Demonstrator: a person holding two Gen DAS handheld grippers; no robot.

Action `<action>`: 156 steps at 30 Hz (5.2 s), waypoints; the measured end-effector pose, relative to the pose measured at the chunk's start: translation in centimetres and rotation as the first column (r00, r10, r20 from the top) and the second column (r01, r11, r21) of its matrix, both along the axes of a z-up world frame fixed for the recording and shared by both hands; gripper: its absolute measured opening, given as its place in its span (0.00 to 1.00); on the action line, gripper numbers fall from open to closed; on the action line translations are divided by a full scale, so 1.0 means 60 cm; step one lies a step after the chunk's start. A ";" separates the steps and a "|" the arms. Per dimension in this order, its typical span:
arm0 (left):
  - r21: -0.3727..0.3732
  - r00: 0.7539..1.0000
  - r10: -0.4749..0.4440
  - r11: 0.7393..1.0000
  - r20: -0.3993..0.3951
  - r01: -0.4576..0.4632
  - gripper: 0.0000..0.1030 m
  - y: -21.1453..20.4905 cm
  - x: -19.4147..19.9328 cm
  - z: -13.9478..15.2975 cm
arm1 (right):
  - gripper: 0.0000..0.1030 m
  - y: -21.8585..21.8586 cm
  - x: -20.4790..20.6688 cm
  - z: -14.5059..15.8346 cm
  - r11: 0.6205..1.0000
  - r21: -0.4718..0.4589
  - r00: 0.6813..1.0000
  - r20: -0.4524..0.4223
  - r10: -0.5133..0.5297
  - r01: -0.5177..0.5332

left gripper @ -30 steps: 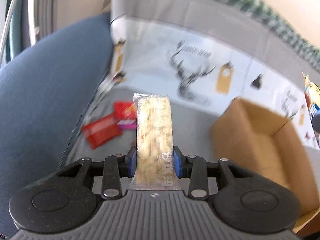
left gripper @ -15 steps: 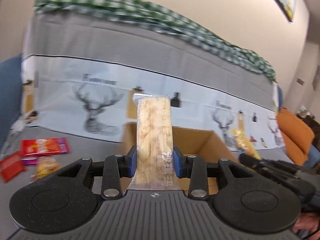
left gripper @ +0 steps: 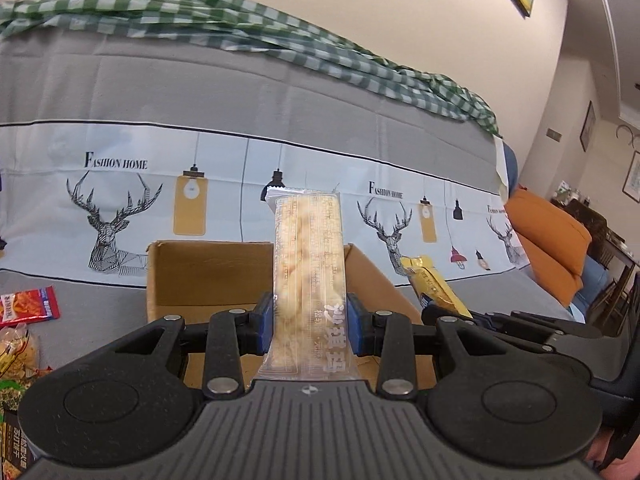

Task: Organize snacks
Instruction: 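Carry both snacks to the cardboard box and open both tools to drop them, then grasp the dark biscuit bar with left tool while right tool grasps purple candy, then carry both snacks over the box and open both tools to release them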

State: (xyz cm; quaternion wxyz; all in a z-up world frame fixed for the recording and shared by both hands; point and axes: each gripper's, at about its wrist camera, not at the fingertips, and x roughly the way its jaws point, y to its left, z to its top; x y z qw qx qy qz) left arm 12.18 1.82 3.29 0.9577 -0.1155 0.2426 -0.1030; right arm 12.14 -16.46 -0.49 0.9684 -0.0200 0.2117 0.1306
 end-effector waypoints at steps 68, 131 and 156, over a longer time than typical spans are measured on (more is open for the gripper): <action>0.080 0.976 0.161 0.985 -0.146 -0.151 0.26 0.324 -0.145 -0.018 | 0.26 0.197 -0.127 0.028 0.922 0.066 0.923 0.078 0.376 -0.382; 0.123 0.705 0.301 0.948 -0.642 -0.293 0.44 0.433 -0.090 -0.192 | 0.23 0.416 -0.170 -0.177 0.776 -0.116 0.757 -0.349 0.552 -0.620; 0.193 0.665 0.322 0.946 -0.673 -0.262 0.42 0.420 -0.080 -0.211 | 0.17 0.423 -0.138 -0.201 0.800 -0.107 0.769 -0.377 0.517 -0.590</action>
